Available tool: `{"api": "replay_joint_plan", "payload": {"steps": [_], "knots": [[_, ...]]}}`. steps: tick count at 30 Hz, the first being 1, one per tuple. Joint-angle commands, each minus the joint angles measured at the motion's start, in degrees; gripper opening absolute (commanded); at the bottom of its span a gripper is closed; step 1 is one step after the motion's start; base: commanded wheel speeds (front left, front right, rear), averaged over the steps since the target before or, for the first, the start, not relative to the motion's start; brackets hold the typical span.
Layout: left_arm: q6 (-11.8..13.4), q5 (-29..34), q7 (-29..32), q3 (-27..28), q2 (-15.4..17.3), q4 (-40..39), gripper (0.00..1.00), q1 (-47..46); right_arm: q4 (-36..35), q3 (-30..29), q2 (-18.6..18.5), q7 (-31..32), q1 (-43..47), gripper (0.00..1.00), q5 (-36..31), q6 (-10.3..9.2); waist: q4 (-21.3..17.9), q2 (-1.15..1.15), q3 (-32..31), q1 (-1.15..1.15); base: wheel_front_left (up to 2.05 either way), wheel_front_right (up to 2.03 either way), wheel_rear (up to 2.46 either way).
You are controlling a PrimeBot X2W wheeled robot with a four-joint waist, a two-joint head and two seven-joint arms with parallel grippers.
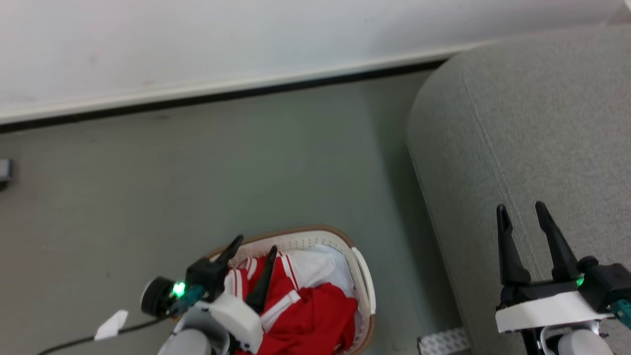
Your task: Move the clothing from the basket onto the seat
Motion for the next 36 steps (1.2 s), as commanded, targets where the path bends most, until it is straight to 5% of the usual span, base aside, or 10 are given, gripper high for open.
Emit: {"api": "replay_joint_plan", "payload": {"steps": [1, 18, 32, 33, 34, 36], "knots": [[0.0, 1.1, 0.5, -0.9, 0.6, 0.9, 1.00, -2.1, -0.5, 0.2, -0.1, -0.1, -1.4, 1.00, 0.9, -0.13, -3.4, 0.00, 5.2, -0.01, 0.00, 0.00, 0.00], [-0.4, 0.3, 12.7, -17.0, 4.3, 16.8, 1.00, -16.6, -4.8, 3.5, -0.1, -0.1, -10.5, 1.00, 6.9, -0.13, -9.4, 0.00, 22.7, -0.01, 0.00, 0.00, 0.00], [-0.4, -2.5, 15.9, -19.7, 5.9, 26.0, 1.00, -22.0, -7.3, 3.7, -0.1, -0.1, -12.9, 1.00, 7.4, -0.13, -9.7, 0.00, 28.6, -0.01, 0.00, 0.00, 0.00], [-0.4, -2.5, 15.6, -19.8, 5.6, 26.6, 0.40, -22.2, -7.3, 3.5, -0.1, -0.1, -12.9, 1.00, 7.2, -0.12, -9.6, 0.00, 28.7, -0.01, 0.00, 0.00, 0.00], [-0.4, -2.8, 15.3, -20.0, 5.3, 27.1, 0.00, -22.3, -7.3, 3.3, -0.1, -0.1, -12.9, 1.00, 7.0, -0.13, -9.4, 0.00, 28.6, -0.01, 0.00, 0.00, 0.00], [-0.4, -3.5, 14.2, -20.3, 4.7, 27.9, 0.00, -22.6, -6.9, 2.9, -0.1, -0.1, -12.7, 1.00, 6.6, -0.12, -8.9, 0.00, 28.1, -0.01, 0.00, 0.00, 0.00]]}}
